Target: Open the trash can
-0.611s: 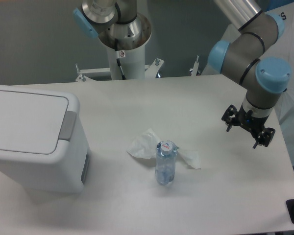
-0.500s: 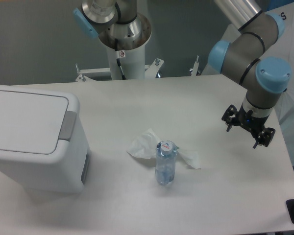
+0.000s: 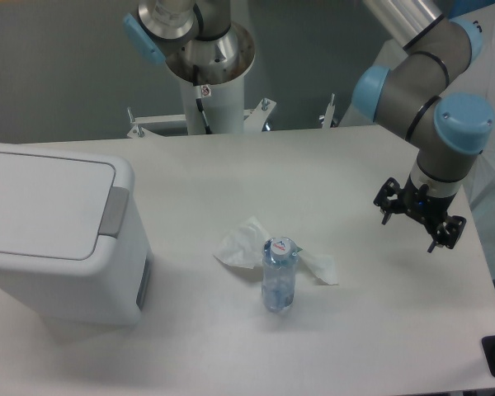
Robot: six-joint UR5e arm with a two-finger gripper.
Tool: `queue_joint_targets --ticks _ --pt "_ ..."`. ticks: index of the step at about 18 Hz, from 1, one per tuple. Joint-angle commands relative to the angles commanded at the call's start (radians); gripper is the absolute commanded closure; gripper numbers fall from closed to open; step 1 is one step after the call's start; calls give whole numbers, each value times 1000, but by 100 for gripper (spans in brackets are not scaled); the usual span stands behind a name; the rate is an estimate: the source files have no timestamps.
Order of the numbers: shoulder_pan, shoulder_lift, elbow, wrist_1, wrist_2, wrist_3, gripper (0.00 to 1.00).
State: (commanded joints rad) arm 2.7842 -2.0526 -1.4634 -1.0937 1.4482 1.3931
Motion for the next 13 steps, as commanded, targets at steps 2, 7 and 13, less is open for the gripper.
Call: queue_joint_targets --ticks 2,7,13 --pt "-9 32 3 -24 -28 -60 0" --pt "-75 40 57 -97 -81 -250 0" --pt "-133 104 69 -101 -138 -432 0"
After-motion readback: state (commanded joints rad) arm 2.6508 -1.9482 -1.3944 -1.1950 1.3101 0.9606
